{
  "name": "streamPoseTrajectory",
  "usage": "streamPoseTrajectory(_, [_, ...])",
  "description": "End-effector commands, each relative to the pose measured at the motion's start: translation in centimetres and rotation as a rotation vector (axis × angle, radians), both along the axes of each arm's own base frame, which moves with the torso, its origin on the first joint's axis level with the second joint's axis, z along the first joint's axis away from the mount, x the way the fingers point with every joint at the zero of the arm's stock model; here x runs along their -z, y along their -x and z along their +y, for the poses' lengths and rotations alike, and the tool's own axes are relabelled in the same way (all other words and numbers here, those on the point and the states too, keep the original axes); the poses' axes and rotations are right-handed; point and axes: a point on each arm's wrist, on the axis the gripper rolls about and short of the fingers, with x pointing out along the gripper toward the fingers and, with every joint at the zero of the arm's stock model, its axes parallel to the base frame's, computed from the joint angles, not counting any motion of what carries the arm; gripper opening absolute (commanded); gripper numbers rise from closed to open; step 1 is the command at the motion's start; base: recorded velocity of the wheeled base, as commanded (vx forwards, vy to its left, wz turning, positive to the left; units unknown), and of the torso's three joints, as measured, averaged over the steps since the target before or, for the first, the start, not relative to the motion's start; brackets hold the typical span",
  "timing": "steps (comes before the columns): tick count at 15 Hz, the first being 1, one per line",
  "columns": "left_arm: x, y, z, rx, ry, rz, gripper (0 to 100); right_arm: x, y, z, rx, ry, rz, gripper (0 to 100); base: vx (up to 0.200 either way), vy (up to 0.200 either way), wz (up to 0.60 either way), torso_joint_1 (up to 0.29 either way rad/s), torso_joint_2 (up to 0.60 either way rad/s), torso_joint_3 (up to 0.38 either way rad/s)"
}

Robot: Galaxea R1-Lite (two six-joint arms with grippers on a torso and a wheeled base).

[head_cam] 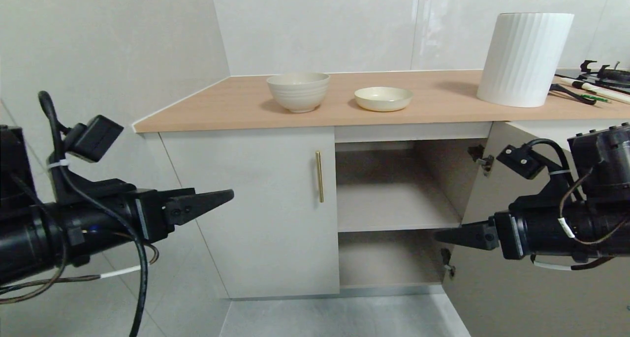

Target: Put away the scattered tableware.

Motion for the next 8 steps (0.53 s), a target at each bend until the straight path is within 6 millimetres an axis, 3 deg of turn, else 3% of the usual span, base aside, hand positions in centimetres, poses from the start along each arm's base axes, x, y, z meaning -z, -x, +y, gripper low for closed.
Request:
streamPoseTrajectory(1, [-2.9,1.7,0.39,0.0,0.019,-0.102,100,-1.67,1.08,-0.31,0.001,-0.02,-0.06,100,0.0,0.0,0.0,0.0,0.0,0.0])
streamPoseTrajectory(8, [-3.17,2.2,0.49,-0.001,0.021,-0.119,100,-1.7,1.7,-0.09,-0.016,-0.02,-0.063,100,0.0,0.0,0.0,0.0,0.0,0.0])
